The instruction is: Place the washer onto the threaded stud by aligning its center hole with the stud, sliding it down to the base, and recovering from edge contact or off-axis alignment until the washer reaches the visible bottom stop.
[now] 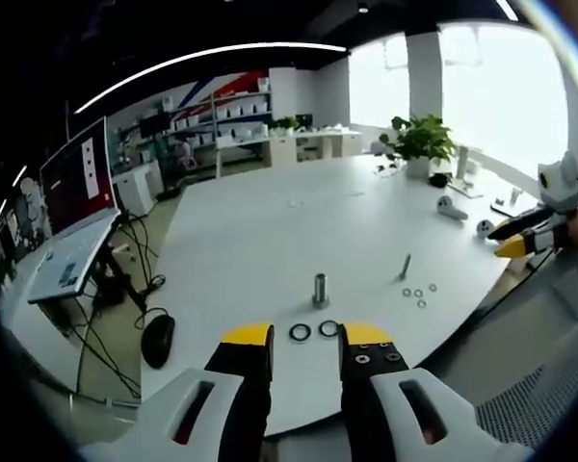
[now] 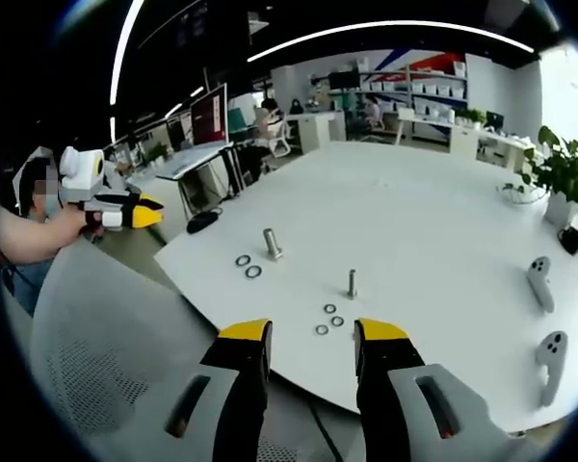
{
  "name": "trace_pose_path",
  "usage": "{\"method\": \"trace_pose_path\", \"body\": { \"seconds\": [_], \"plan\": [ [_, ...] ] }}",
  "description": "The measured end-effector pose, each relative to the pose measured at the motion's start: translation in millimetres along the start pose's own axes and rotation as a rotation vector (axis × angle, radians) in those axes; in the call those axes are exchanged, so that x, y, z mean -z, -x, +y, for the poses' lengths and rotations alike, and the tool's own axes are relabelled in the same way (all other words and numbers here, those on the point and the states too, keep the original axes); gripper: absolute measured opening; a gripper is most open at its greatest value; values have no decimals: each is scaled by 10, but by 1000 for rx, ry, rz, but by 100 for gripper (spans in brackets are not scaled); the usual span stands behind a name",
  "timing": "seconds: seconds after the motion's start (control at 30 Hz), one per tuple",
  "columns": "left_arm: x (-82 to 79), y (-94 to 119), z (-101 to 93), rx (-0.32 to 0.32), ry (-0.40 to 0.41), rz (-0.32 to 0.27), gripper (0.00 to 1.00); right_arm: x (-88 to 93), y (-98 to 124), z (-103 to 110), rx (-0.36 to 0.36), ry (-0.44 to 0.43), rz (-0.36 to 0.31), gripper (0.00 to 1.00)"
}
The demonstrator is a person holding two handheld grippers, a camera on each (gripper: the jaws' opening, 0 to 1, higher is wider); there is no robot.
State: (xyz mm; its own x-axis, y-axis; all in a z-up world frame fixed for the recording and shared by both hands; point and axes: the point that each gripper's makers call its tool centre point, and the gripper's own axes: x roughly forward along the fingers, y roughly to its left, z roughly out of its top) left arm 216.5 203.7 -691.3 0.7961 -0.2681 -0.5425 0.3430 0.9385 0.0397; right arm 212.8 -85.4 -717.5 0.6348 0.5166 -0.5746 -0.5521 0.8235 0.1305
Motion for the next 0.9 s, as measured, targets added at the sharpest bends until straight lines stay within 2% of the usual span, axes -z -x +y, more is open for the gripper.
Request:
{"method": "trace_pose_path", "body": {
  "seconds": [0.9],
  "plan": [
    [95,-39,10,-8,-16,55,23,-24,-11,32,-26,-16,-13,36]
  ]
}}
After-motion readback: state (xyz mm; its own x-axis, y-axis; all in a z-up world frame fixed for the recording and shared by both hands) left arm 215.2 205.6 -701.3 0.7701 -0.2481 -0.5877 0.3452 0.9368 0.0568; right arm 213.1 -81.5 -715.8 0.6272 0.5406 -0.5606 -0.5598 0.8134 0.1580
